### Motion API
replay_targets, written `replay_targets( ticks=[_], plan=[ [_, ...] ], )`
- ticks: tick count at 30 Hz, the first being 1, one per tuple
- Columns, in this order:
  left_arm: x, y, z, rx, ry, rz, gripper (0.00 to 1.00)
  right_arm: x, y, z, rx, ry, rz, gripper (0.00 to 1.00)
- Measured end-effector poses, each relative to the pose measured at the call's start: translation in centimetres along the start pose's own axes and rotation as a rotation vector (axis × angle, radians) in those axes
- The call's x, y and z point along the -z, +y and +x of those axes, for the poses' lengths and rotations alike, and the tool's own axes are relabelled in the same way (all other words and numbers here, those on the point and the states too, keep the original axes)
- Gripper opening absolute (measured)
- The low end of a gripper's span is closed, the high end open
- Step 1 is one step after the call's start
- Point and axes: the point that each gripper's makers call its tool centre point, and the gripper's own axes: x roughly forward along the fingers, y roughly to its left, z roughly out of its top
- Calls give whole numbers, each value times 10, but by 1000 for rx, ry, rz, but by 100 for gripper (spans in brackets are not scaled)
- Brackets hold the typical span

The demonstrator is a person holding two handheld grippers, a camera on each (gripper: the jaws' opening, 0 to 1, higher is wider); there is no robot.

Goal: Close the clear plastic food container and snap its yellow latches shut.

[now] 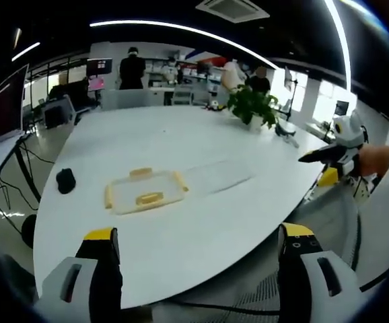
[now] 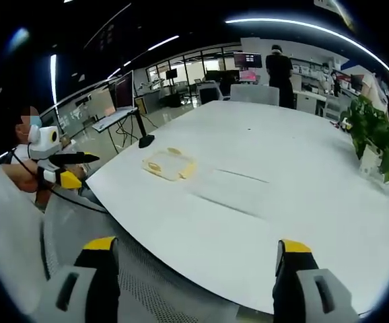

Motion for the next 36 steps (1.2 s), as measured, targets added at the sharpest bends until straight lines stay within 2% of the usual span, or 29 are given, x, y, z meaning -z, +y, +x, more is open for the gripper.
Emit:
replay_targets(
  ticks=[11,19,36],
  plan=[
    [-3,2,3,4,7,17,95,-2,-4,-1,-6,5,-3,97],
    [-6,4,5,6,-2,-2,96,-3,-7,-1,-2,10,-6,97],
    [-7,9,4,6,13,28,95,-8,-8,0,-10,15,-20,96]
  ],
)
